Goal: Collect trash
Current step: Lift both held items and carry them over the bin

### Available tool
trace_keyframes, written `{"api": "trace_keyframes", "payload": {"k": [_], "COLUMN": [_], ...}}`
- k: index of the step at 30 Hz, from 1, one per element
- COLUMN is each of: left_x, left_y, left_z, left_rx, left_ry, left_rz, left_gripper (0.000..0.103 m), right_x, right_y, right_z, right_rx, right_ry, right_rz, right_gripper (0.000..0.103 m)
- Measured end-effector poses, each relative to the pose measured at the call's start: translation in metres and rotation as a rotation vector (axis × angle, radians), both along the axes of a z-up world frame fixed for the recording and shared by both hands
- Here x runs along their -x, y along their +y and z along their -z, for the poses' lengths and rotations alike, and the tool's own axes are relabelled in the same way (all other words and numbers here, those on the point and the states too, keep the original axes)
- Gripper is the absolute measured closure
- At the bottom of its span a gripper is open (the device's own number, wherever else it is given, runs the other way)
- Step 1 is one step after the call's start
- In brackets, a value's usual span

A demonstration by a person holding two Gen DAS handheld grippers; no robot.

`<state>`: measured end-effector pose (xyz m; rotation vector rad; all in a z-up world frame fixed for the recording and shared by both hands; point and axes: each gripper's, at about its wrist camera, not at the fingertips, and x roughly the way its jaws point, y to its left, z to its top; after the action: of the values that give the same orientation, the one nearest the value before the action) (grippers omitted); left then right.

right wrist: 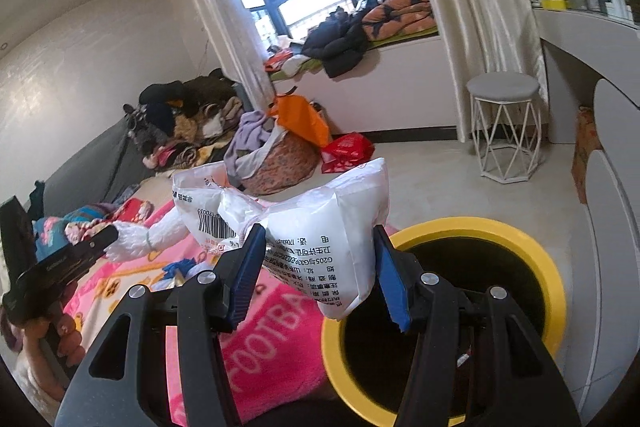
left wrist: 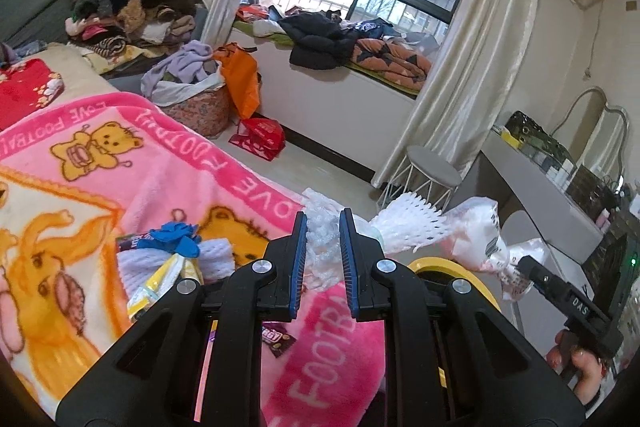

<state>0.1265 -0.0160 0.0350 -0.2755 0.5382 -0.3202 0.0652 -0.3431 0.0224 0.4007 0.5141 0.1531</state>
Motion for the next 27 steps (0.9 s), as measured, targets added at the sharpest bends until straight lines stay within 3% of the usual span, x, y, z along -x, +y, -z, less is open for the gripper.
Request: {"api": "trace_keyframes", "payload": {"k": [27], "left_x": [0.001], "left_y": [-0.071], "left_z": [0.031], "left_rx": [-0.1], "left_ry": [0.044], "left_rz": [0.141], "left_gripper": [0.091], "right_x": [0.004], "right_y": [-0.052], "right_z": [0.023], "right_rx": [0.016], "right_ry": [0.052], "right_rz": [0.201], "right_gripper": [0.051]}}
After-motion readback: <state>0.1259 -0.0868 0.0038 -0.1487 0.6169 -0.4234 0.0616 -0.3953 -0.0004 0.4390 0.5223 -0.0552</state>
